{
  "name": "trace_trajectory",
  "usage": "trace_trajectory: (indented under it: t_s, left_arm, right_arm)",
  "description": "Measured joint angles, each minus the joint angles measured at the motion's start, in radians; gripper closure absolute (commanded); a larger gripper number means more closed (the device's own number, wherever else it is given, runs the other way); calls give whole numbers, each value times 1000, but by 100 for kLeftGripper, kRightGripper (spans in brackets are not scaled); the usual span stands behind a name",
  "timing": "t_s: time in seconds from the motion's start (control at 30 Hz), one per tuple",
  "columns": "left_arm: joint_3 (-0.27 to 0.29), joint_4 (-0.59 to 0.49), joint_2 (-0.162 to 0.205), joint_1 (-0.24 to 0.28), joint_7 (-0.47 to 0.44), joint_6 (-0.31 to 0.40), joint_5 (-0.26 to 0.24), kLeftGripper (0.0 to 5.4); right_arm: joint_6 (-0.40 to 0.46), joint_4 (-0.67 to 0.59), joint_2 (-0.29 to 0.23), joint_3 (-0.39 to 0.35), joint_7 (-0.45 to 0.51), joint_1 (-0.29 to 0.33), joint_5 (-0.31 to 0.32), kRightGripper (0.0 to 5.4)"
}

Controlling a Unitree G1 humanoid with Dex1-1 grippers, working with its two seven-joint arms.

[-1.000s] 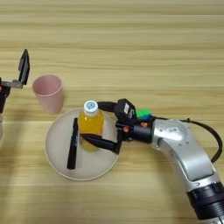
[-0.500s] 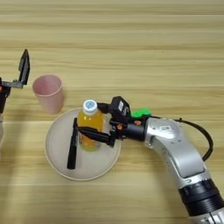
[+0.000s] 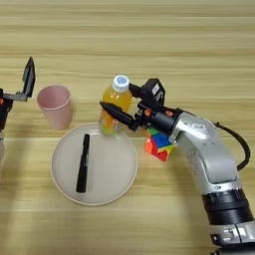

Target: Move the objects on the table

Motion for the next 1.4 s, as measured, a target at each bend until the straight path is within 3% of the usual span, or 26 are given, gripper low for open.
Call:
trace_trajectory:
  t_s: [0.17, 0.23, 0.4, 0.63, 0.93, 1.3, 1.4]
  left_arm:
    - [-1, 2, -3, 0, 1, -3, 1, 0]
    - [-1, 2, -4, 0, 1, -3, 1, 0]
    - [-1, 4, -6, -1, 2, -3, 3, 0]
    - [-1, 16, -6, -3, 2, -4, 8, 0]
    - [1, 31, -6, -10, 2, -6, 8, 0]
    - [3, 31, -5, -10, 2, -6, 8, 0]
    - [3, 31, -5, -10, 3, -6, 8, 0]
  right_arm:
    - [-34, 96, 14, -65, -111, -97, -38, 186]
    - [-75, 155, 17, -78, -169, -133, -82, 186]
    - [-143, 261, 25, -79, -231, -161, -157, 186]
    - [-207, 391, 38, -93, -262, -201, -184, 187]
    - [-338, 678, 48, -101, -277, -239, -235, 187]
    - [-443, 836, 58, -106, -275, -295, -246, 187]
    - [-453, 854, 58, -108, -273, -303, -246, 141]
